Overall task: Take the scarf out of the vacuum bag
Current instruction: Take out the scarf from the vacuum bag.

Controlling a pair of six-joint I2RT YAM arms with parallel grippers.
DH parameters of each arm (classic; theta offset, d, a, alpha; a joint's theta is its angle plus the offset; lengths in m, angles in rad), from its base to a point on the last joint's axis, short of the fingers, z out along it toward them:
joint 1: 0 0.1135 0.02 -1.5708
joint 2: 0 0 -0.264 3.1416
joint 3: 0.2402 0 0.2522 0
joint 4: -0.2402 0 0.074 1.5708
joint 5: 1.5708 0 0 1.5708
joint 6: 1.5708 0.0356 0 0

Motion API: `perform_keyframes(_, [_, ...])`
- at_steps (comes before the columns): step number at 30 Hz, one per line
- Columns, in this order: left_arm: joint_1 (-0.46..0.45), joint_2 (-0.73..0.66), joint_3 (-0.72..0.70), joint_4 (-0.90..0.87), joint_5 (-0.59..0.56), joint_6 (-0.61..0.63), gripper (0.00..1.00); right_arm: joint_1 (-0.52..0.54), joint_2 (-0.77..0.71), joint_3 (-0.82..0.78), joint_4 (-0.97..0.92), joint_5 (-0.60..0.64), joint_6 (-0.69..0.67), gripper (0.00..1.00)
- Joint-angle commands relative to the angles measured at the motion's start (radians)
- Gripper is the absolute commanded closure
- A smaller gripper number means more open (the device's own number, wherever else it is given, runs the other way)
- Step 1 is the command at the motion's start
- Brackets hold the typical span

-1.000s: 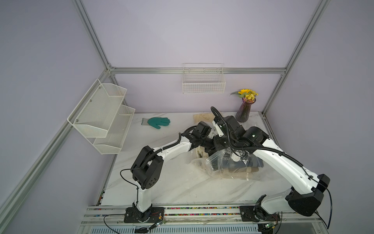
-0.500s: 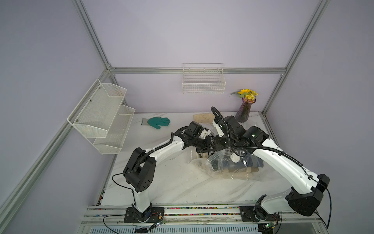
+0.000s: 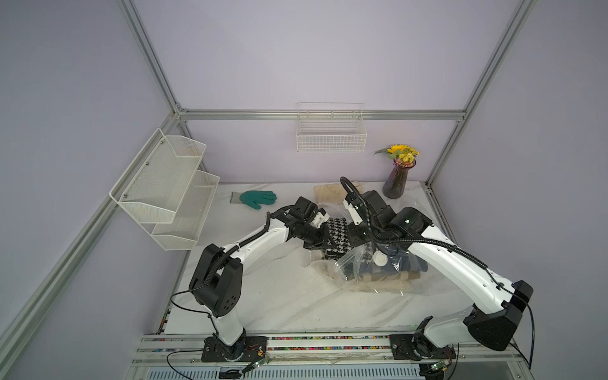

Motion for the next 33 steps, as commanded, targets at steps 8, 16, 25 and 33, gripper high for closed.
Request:
perform_keyframes(8, [0.022, -0.094, -0.037, -0.165, -0.132, 0.146, 1.0, -0.007, -0.028, -0.09, 0.091, -0.014, 0.01, 0.94])
perform_keyframes(16, [0.022, -0.17, -0.079, -0.233, -0.231, 0.147, 1.0, -0.008, -0.051, -0.153, 0.13, -0.01, 0.034, 0.94])
perform_keyframes(25, [0.041, -0.182, -0.067, -0.358, -0.357, 0.169, 1.0, -0.009, -0.061, -0.195, 0.146, -0.049, 0.025, 0.94])
perform_keyframes(33, [0.091, -0.191, -0.137, -0.372, -0.436, 0.142, 1.0, -0.008, -0.055, -0.226, 0.159, -0.026, 0.01, 0.94])
